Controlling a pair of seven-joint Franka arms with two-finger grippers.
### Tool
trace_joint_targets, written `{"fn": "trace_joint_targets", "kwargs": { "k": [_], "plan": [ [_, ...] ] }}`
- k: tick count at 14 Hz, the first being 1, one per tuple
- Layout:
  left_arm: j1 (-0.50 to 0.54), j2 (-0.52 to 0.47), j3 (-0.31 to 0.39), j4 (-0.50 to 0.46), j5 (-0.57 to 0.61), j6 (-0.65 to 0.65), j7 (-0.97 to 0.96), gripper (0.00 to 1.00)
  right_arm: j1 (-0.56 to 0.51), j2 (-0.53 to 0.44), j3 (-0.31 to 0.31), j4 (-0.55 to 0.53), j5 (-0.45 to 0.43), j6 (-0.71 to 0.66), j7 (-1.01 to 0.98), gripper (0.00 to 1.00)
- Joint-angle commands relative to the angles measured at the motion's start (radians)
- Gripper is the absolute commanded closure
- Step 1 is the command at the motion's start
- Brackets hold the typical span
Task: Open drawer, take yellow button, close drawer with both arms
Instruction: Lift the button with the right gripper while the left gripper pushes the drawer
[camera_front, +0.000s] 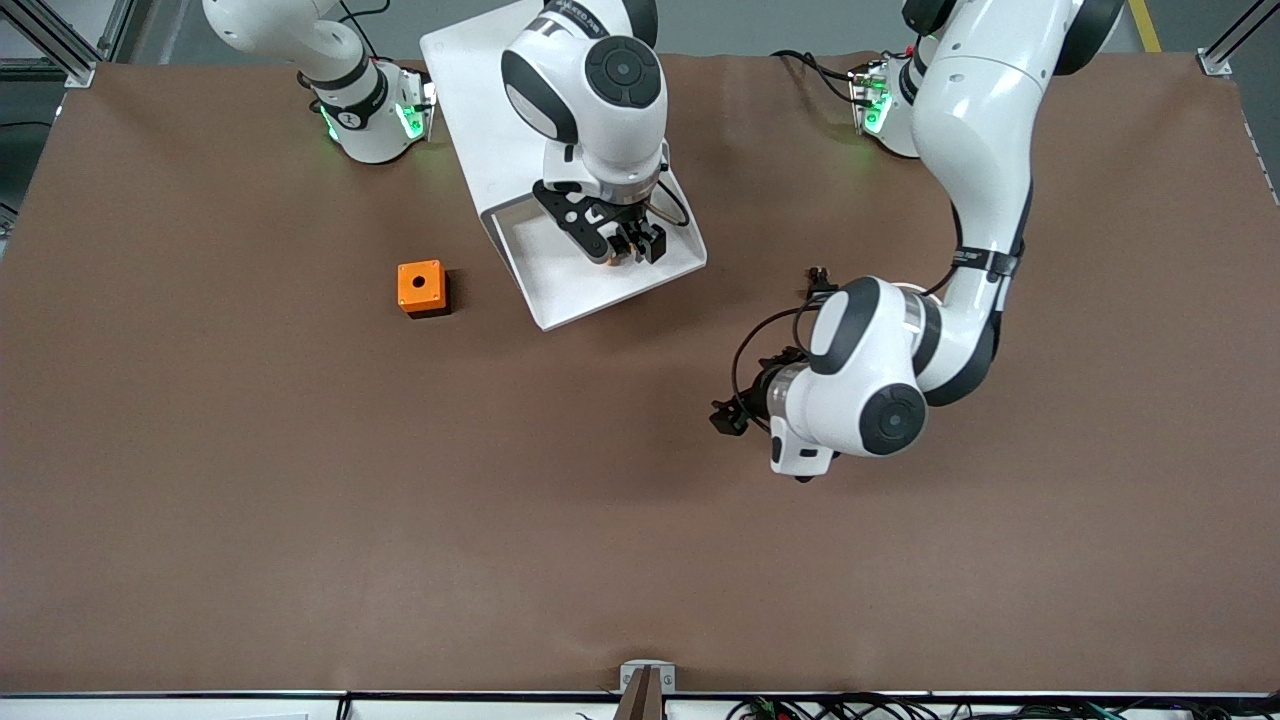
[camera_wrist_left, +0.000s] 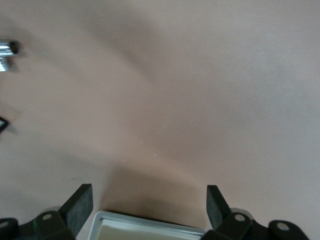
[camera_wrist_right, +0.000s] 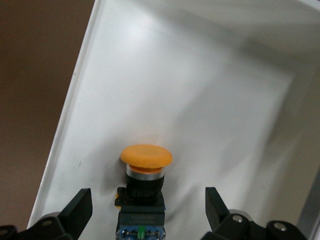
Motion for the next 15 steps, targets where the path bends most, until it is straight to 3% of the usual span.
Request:
{"fn": "trace_joint_targets", "kwargs": {
  "k": [1, 2, 3, 6, 8, 11, 15],
  "plan": [
    [-0.015, -0.018, 0.005, -0.018, 0.038, 0.066, 0.013, 0.00, 0.014, 0.021, -0.010, 0.024, -0.018, -0.003, 0.021, 0.00],
    [-0.023, -0.024, 0.004, -0.018, 0.062, 0.088, 0.013, 0.00, 0.014, 0.021, -0.010, 0.024, -0.018, -0.003, 0.021, 0.00],
    [-0.029, -0.030, 0.004, -0.018, 0.079, 0.105, 0.013, 0.00, 0.014, 0.021, -0.009, 0.026, -0.017, -0.003, 0.021, 0.09],
    [-0.065, -0.054, 0.004, -0.021, 0.176, 0.138, 0.013, 0.00, 0.015, 0.021, -0.009, 0.027, -0.002, -0.005, 0.021, 0.53],
    [-0.077, -0.085, 0.004, -0.022, 0.187, 0.155, 0.013, 0.00, 0.015, 0.021, -0.009, 0.033, 0.002, -0.005, 0.020, 1.00],
    [-0.114, -0.130, -0.004, -0.050, 0.196, 0.148, 0.010, 0.00, 0.009, 0.021, -0.009, 0.058, 0.002, -0.011, 0.008, 1.00],
    [-0.169, -0.147, -0.007, -0.090, 0.313, 0.146, 0.012, 0.00, -0.020, 0.018, -0.009, 0.102, 0.002, -0.014, -0.053, 1.00]
  ]
}}
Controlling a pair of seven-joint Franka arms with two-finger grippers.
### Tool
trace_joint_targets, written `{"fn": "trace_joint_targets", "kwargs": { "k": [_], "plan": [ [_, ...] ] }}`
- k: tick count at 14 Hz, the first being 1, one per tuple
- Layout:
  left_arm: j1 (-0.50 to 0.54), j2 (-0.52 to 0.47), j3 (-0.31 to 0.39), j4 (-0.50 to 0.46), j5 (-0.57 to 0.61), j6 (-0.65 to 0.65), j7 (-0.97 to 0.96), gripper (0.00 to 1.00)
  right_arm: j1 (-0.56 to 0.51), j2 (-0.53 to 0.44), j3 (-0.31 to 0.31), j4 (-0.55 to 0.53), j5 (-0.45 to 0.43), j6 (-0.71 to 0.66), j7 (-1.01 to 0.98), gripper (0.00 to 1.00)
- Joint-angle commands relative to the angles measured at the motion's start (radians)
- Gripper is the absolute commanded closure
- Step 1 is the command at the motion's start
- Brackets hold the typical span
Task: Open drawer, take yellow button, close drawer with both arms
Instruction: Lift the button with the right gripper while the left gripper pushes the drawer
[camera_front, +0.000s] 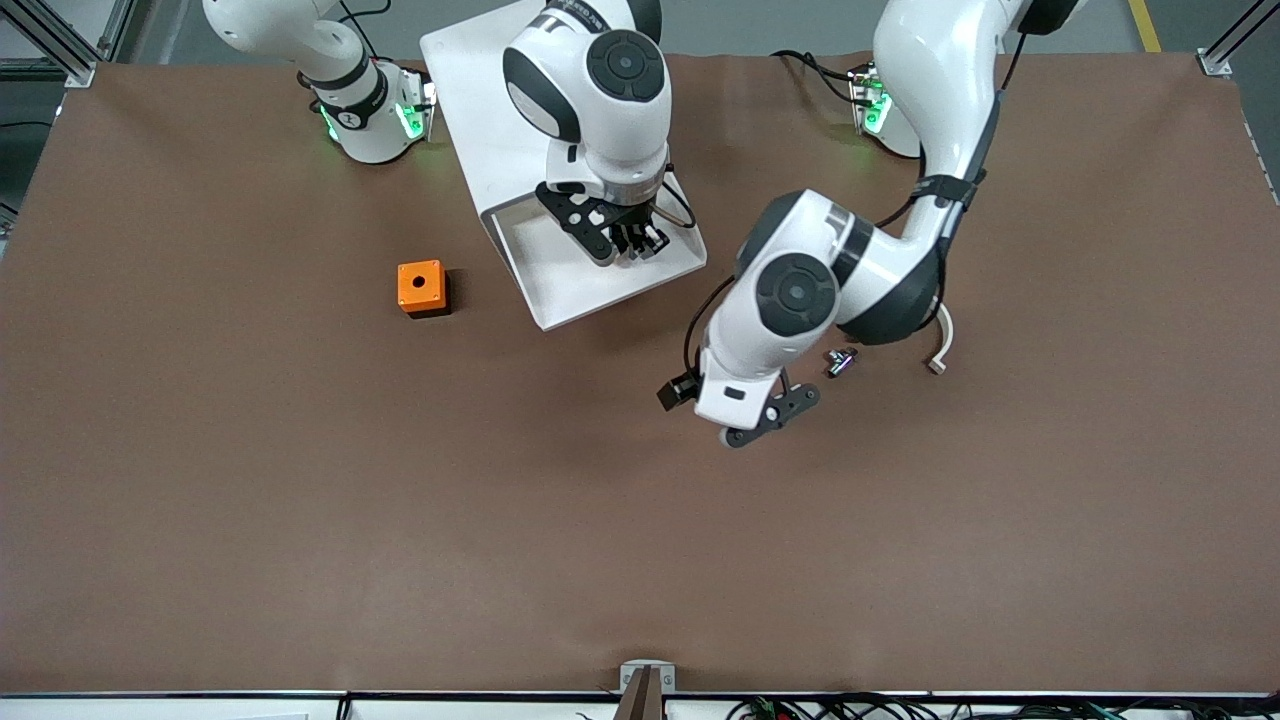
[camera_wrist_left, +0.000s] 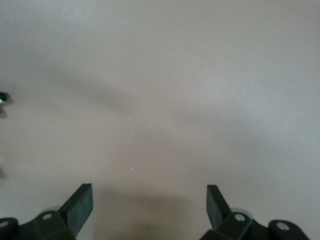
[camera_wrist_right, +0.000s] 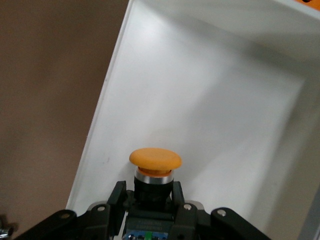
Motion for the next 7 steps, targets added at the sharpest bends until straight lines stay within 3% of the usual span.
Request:
{"fn": "trace_joint_targets", "kwargs": {
  "k": [1, 7],
  "plan": [
    [-0.032, -0.033, -0.001, -0.060, 0.040, 0.004, 0.004, 0.00, -0.025, 0.003, -0.001, 0.044, 0.006, -0.019, -0.096, 1.00],
    [-0.066, -0.027, -0.004, -0.070, 0.040, 0.004, -0.003, 0.00, -0.197, -0.091, -0.007, 0.055, 0.001, -0.165, -0.588, 1.00]
  ]
}}
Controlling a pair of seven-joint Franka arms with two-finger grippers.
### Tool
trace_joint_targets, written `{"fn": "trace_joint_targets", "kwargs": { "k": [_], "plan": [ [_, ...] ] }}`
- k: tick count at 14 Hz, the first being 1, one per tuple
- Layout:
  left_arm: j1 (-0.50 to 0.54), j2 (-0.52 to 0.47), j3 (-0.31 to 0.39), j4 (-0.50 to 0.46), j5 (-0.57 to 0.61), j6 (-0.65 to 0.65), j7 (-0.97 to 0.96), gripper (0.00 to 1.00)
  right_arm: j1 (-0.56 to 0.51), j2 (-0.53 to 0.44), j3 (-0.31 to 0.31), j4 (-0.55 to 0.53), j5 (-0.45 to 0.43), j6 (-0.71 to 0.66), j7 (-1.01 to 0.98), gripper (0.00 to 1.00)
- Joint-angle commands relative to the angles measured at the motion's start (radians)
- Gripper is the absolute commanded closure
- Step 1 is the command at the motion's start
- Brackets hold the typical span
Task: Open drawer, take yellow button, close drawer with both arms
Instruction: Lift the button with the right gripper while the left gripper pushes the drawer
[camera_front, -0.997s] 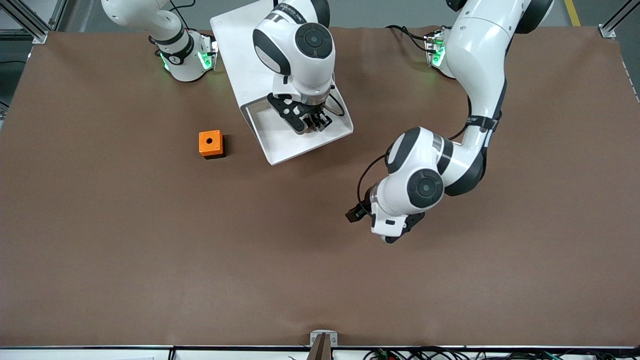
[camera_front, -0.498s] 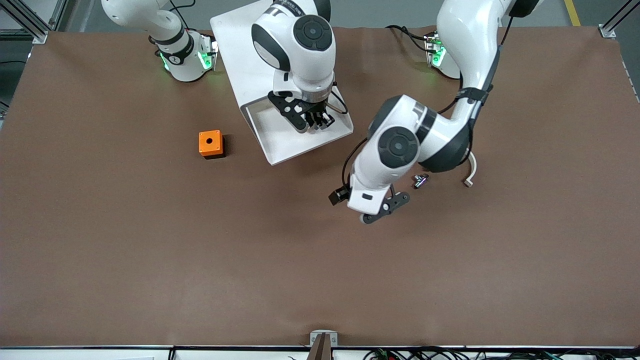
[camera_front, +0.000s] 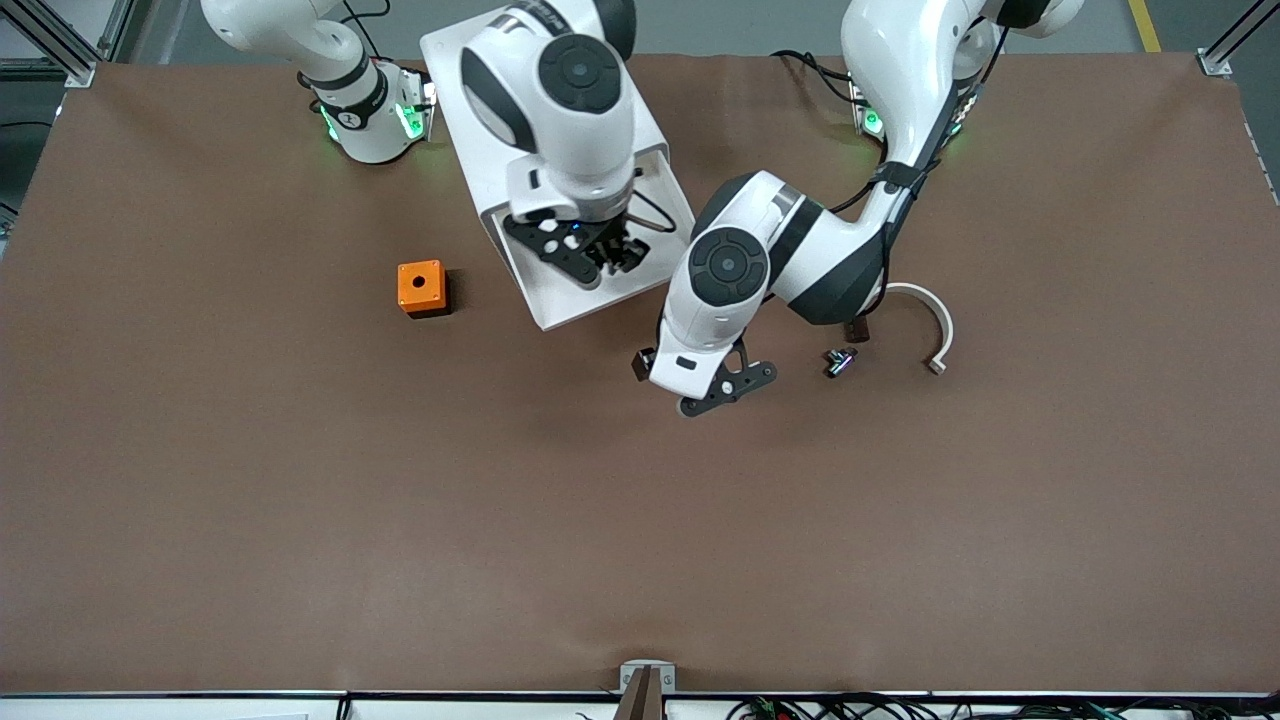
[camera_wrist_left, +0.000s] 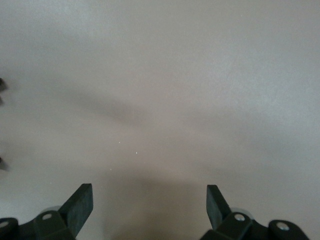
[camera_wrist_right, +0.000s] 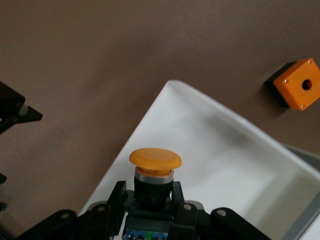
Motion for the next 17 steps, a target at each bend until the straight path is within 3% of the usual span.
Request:
{"fn": "trace_joint_targets", "kwargs": {
  "k": [1, 9, 17],
  "plan": [
    [-0.001, -0.027, -0.003, -0.033, 0.021, 0.002, -0.004, 0.00, -0.123, -0.075, 0.011, -0.004, 0.001, -0.078, -0.243, 1.00],
    [-0.022, -0.056, -0.039, -0.054, 0.012, -0.038, -0.065, 0.00, -0.468, -0.102, 0.011, -0.073, -0.048, -0.077, -0.797, 1.00],
    [-0.113, -0.067, -0.037, -0.054, 0.018, -0.038, -0.062, 0.00, -0.755, -0.098, 0.011, -0.380, -0.076, 0.317, -1.216, 1.00]
  ]
}}
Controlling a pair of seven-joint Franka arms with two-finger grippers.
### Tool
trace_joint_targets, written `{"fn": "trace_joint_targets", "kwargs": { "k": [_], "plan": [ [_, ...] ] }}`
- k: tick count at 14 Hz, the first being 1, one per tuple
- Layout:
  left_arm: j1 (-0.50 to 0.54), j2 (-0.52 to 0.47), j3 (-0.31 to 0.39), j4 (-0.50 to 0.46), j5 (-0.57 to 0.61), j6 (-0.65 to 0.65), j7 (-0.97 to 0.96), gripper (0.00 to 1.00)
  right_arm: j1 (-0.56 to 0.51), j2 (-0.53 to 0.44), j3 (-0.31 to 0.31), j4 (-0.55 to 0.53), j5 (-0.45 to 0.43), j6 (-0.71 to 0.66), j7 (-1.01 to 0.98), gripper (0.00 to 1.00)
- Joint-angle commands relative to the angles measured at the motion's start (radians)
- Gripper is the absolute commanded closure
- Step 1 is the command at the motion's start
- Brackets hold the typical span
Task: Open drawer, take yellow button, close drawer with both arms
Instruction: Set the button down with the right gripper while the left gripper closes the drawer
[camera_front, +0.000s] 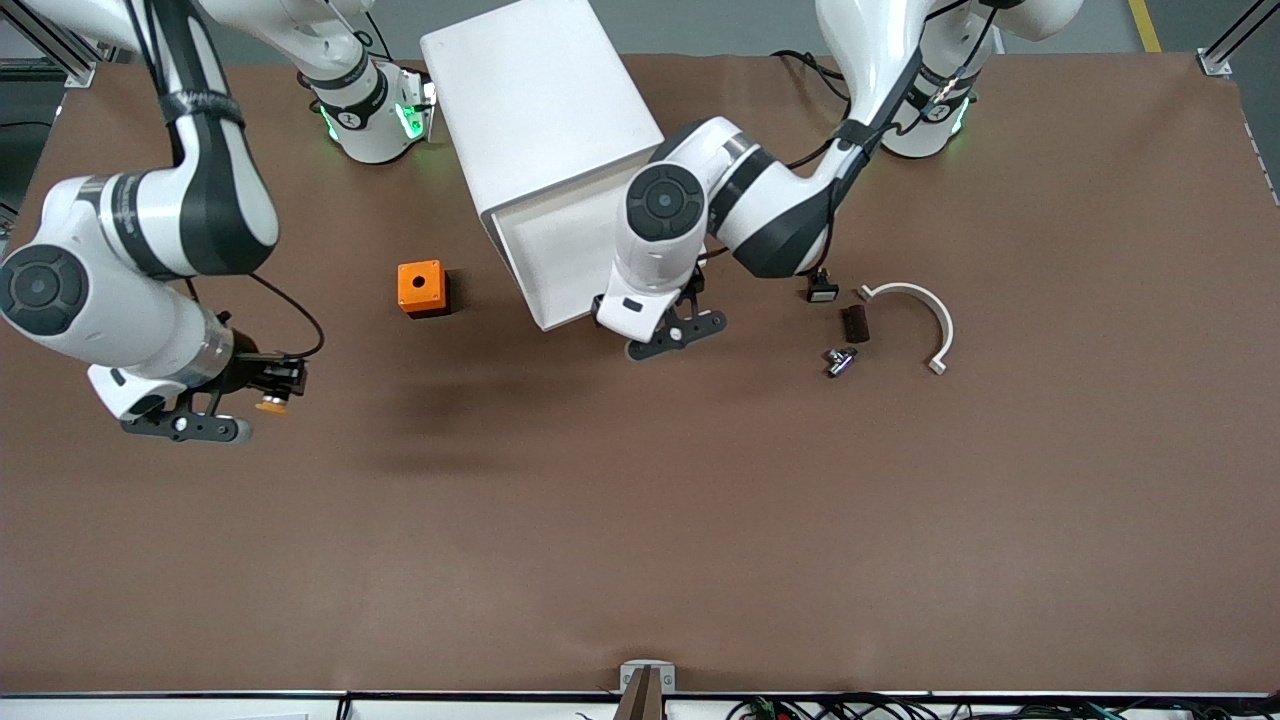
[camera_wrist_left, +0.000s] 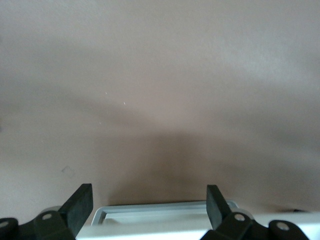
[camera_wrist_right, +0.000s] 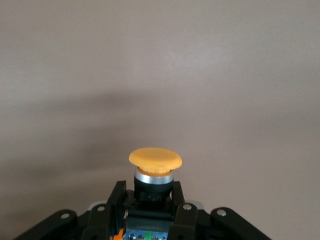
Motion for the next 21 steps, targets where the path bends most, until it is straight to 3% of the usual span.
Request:
{"fn": "trace_joint_targets", "kwargs": {
  "k": [1, 6, 11, 21],
  "plan": [
    [-0.034, -0.021, 0.002, -0.025, 0.018, -0.006, -0.005, 0.00, -0.116, -0.010, 0.022, -0.114, -0.016, 0.145, -0.135, 1.00],
    [-0.057, -0.017, -0.003, -0.023, -0.015, -0.006, -0.005, 0.00, -0.243, 0.132, 0.024, -0.146, -0.013, 0.306, -0.210, 1.00],
    [-0.069, -0.014, -0.011, -0.023, -0.100, -0.006, -0.008, 0.00, -0.285, 0.224, 0.026, -0.152, -0.010, 0.447, -0.303, 1.00],
    [-0.100, 0.002, -0.009, -0.023, -0.236, -0.001, -0.007, 0.00, -0.281, 0.316, 0.033, -0.145, -0.003, 0.567, -0.361, 1.00]
  ]
}}
